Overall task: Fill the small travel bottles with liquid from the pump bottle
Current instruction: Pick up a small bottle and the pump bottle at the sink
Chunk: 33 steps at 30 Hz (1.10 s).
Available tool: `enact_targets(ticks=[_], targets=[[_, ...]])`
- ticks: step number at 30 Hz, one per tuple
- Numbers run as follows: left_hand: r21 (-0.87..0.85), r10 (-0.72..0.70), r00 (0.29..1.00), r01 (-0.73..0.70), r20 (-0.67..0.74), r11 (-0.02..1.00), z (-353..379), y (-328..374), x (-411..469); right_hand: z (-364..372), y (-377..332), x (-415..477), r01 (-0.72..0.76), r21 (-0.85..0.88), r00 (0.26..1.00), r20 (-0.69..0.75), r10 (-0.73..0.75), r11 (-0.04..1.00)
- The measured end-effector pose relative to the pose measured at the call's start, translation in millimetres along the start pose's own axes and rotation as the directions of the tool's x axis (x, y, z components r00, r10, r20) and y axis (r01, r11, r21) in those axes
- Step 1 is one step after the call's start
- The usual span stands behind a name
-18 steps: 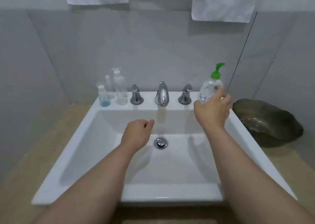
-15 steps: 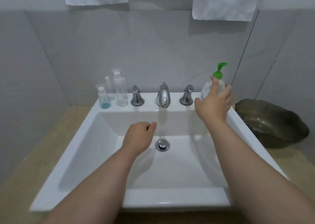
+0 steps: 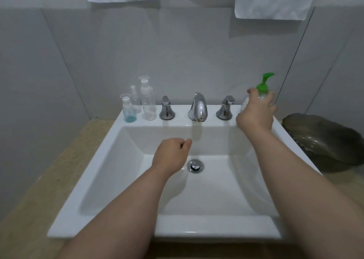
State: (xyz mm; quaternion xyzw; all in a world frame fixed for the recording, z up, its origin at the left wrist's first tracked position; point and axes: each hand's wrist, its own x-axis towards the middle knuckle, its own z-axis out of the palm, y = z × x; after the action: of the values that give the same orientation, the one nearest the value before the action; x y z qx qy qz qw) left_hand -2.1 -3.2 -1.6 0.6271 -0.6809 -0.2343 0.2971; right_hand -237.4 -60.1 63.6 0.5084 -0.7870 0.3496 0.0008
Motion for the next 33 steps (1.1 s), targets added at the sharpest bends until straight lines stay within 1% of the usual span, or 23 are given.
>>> enact_targets(ticks=[3,6,9,11,13,14,16,18,20,23,27,33], targets=[[-0.013,0.0,1.0,0.0,-0.018,1.0,-2.0,1.6,-0.6,-7.6,-4.6,-26.4,0.042,-0.008,0.999,0.009,-0.042,0.999],[-0.014,-0.01,0.999,0.009,-0.041,1.0,-5.5,2.1,-0.1,-17.2,-7.5,-53.0,0.091,-0.027,0.994,0.066,-0.09,0.995],[-0.01,-0.03,0.998,0.03,-0.062,1.0,-9.6,0.3,-1.5,-23.3,-1.7,-74.8,0.101,-0.084,0.981,0.177,-0.085,0.991],[-0.012,-0.046,0.996,0.045,-0.076,0.999,-11.9,-1.3,-3.1,-22.0,7.8,-85.1,0.115,-0.099,0.959,0.271,-0.084,0.988],[-0.015,-0.069,0.993,0.068,-0.092,0.998,-13.9,-2.4,-4.5,-18.4,17.6,-90.6,0.146,-0.085,0.918,0.382,-0.104,0.986],[-0.014,-0.079,0.992,0.078,-0.098,0.997,-14.7,-3.0,-5.0,-16.8,21.9,-91.8,0.177,-0.073,0.887,0.444,-0.127,0.982],[-0.01,-0.091,0.99,0.09,-0.104,0.996,-16.6,-4.2,-7.5,-14.6,29.3,-94.9,0.251,-0.04,0.798,0.574,-0.183,0.967],[-0.01,-0.101,0.989,0.101,-0.108,0.995,-18.0,-4.3,-10.4,-12.9,33.4,-97.8,0.308,0.012,0.717,0.654,-0.241,0.951],[-0.009,-0.116,0.987,0.116,-0.108,0.993,-18.8,-5.2,-12.6,-10.4,34.5,-101.4,0.354,0.068,0.669,0.678,-0.303,0.933],[-0.015,-0.135,0.984,0.134,-0.118,0.991,-20.8,-5.4,-14.2,-6.9,31.8,-104.1,0.399,0.117,0.639,0.675,-0.367,0.91],[-0.019,-0.141,0.982,0.139,-0.125,0.99,-22.5,-4.2,-15.4,-1.9,34.9,-103.0,0.414,0.139,0.63,0.67,-0.393,0.9],[-0.023,-0.138,0.984,0.137,-0.109,0.99,-20.5,-2.2,-14.8,3.0,42.4,-97.0,0.378,0.133,0.64,0.677,-0.362,0.916]])
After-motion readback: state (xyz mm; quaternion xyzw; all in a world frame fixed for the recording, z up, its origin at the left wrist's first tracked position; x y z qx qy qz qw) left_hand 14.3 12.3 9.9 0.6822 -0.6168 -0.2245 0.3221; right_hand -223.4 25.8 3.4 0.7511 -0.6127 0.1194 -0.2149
